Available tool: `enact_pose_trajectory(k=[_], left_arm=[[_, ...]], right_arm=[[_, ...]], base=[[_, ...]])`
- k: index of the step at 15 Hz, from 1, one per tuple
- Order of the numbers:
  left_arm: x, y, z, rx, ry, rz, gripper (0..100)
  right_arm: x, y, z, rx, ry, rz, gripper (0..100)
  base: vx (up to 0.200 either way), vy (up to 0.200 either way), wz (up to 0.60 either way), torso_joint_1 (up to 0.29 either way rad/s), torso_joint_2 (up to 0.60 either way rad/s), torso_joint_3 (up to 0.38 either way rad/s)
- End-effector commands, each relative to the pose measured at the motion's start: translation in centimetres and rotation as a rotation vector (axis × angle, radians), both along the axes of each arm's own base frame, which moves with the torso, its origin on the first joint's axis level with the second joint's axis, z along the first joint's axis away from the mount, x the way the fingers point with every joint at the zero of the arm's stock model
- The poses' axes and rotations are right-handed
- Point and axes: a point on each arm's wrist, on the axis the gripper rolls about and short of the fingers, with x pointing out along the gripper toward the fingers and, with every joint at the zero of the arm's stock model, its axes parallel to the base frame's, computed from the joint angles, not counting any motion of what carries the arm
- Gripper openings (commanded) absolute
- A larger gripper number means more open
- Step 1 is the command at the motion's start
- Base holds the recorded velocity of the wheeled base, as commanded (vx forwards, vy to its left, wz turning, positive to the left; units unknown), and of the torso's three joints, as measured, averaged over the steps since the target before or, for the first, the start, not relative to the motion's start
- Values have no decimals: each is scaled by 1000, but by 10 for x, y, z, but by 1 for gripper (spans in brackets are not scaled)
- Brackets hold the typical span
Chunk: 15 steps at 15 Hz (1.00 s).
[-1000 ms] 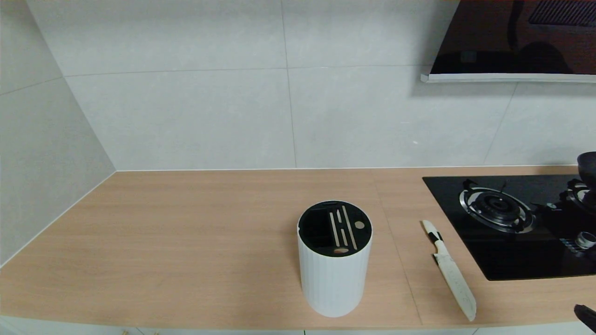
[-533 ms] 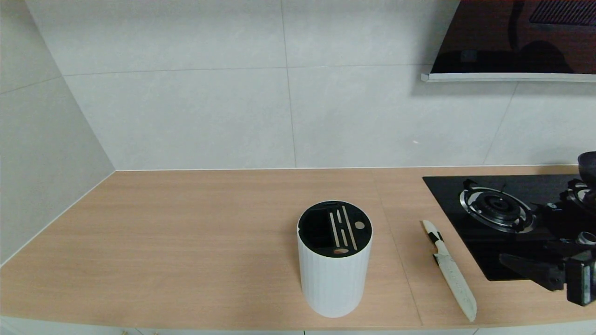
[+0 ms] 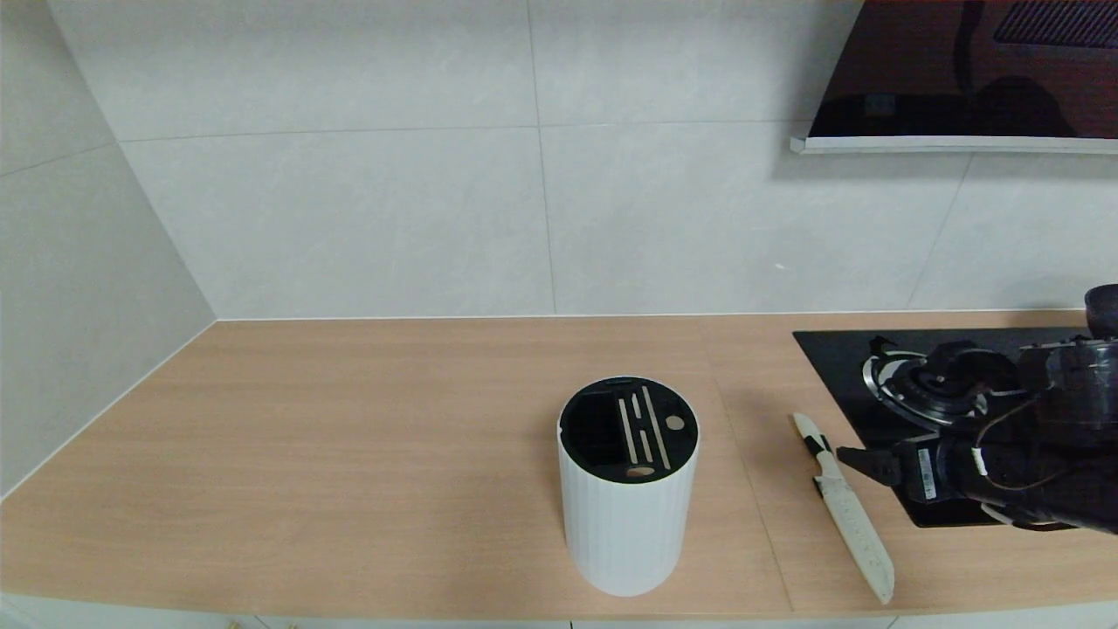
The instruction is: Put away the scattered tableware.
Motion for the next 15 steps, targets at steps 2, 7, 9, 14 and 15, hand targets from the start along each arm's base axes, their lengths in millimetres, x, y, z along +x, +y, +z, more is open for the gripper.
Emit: enact_pose_trajectory(k=[2,7,9,14,15], left_arm=[[0,0,0,0,0,0,100],[0,0,0,-2,0,0,100],[0,0,0,-3,0,0,100],[0,0,0,-3,0,0,100],[0,0,0,-3,0,0,100]], right_arm=[[21,5,-38,-14,76,-9,100],[41,6,-75,-57,90,-65,100],[48,8,-95,-59,87,-78,100],[58,7,-114,-39,64,-136,100],[59,6,-118,-47,59,-151,100]], base=[[0,0,0,0,0,0],[0,0,0,0,0,0],[0,0,0,0,0,0],[0,0,0,0,0,0],[0,0,0,0,0,0]])
